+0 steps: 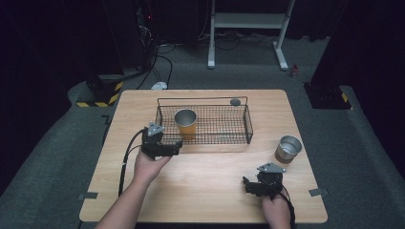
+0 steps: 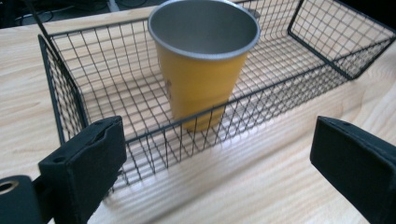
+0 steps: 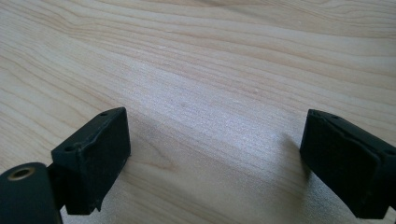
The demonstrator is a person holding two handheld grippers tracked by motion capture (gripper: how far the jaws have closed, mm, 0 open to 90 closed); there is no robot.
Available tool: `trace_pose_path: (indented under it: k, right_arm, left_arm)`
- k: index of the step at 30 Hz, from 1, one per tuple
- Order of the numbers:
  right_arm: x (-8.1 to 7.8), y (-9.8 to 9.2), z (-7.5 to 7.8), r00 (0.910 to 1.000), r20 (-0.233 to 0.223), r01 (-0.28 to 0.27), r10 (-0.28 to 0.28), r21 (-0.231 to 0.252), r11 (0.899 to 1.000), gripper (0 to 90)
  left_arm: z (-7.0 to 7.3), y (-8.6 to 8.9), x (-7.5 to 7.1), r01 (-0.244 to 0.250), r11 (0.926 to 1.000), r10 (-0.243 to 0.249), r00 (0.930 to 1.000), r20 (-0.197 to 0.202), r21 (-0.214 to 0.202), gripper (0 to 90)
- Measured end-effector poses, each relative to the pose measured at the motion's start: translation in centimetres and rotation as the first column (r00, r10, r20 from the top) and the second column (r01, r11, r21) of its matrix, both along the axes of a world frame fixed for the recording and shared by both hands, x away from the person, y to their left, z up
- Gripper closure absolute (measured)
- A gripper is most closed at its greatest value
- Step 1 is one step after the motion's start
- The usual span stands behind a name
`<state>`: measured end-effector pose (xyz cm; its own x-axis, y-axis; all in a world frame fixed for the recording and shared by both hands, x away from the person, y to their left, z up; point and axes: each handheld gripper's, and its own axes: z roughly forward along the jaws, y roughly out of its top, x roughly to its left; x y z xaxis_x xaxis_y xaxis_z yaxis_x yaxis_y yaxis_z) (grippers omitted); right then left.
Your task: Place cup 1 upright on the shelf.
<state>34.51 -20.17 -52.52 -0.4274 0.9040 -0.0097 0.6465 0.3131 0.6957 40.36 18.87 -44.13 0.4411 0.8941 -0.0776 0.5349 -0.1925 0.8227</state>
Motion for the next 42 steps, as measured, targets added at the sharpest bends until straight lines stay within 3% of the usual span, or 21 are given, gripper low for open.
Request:
trace_pose_path:
  k: [4,8,16,20,32,35,42]
  right_arm:
    - [0.0,0.0,0.0,1.0,0.0,0.0,0.0,0.0,1.0,8.4]
    - [0.0,0.0,0.0,1.0,0.0,0.0,0.0,0.0,1.0,8.4]
    - [0.0,0.0,0.0,1.0,0.0,0.0,0.0,0.0,1.0,8.4]
    - [0.0,0.0,0.0,1.0,0.0,0.0,0.0,0.0,1.0,8.4]
    - [0.0,0.0,0.0,1.0,0.0,0.0,0.0,0.0,1.0,8.4]
    - [0.0,0.0,0.0,1.0,0.0,0.0,0.0,0.0,1.0,8.4]
    - [0.0,0.0,0.0,1.0,0.0,0.0,0.0,0.0,1.0,8.4]
  left_arm:
    - [-0.5,0.6,-1.0,0.009,0.9999,-0.009,1.0,-0.002,0.008,4.3]
    - [-1.3,1.6,-2.1,0.008,0.9999,-0.008,0.9998,-0.018,-0.015,5.8]
    - [-2.9,2.8,-4.1,0.02,0.9997,-0.02,0.9988,-0.045,0.012,5.8]
    - [-4.1,3.3,-5.1,0.032,0.9993,-0.031,0.9966,-0.077,0.018,5.8]
    - [-7.4,5.3,-7.0,0.032,0.9954,-0.018,0.9874,-0.157,0.09,2.8]
    - [-7.9,5.6,-7.3,0.035,0.992,-0.016,0.9886,-0.15,0.121,2.4]
    - [-8.6,5.7,-8.0,0.038,0.9907,-0.02,0.9904,-0.137,0.131,1.8]
